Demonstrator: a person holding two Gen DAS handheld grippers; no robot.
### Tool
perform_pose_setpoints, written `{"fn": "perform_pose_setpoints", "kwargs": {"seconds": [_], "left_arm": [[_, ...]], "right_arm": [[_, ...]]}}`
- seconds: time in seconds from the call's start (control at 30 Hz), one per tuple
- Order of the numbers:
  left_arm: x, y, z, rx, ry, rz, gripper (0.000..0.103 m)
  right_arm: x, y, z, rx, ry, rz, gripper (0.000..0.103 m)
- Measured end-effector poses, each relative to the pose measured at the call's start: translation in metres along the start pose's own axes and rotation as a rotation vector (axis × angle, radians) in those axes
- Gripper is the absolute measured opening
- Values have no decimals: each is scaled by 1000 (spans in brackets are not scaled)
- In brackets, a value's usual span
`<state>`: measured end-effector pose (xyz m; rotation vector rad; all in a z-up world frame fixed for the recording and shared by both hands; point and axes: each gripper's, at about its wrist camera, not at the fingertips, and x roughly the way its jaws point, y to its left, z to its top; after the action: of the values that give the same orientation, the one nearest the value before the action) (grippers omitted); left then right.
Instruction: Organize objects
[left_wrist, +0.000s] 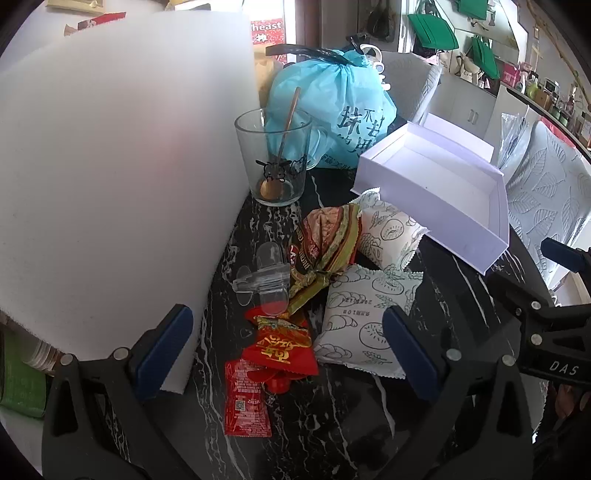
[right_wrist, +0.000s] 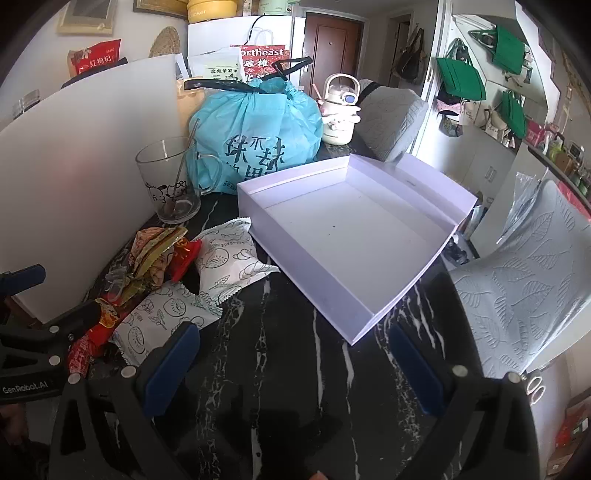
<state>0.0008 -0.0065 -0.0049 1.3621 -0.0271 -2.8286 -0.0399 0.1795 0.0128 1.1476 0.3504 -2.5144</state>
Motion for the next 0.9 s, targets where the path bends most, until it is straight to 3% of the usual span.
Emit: {"fn": "perform_pose_setpoints", "kwargs": {"seconds": [0.2, 0.9], "left_arm": [[0, 2, -1, -5, -2, -22, 103], [5, 7, -3, -21, 11, 5, 103]], "right_arm": [[0, 0, 1, 5, -11, 4, 103], [6, 5, -5, -7, 4, 13, 103]]}}
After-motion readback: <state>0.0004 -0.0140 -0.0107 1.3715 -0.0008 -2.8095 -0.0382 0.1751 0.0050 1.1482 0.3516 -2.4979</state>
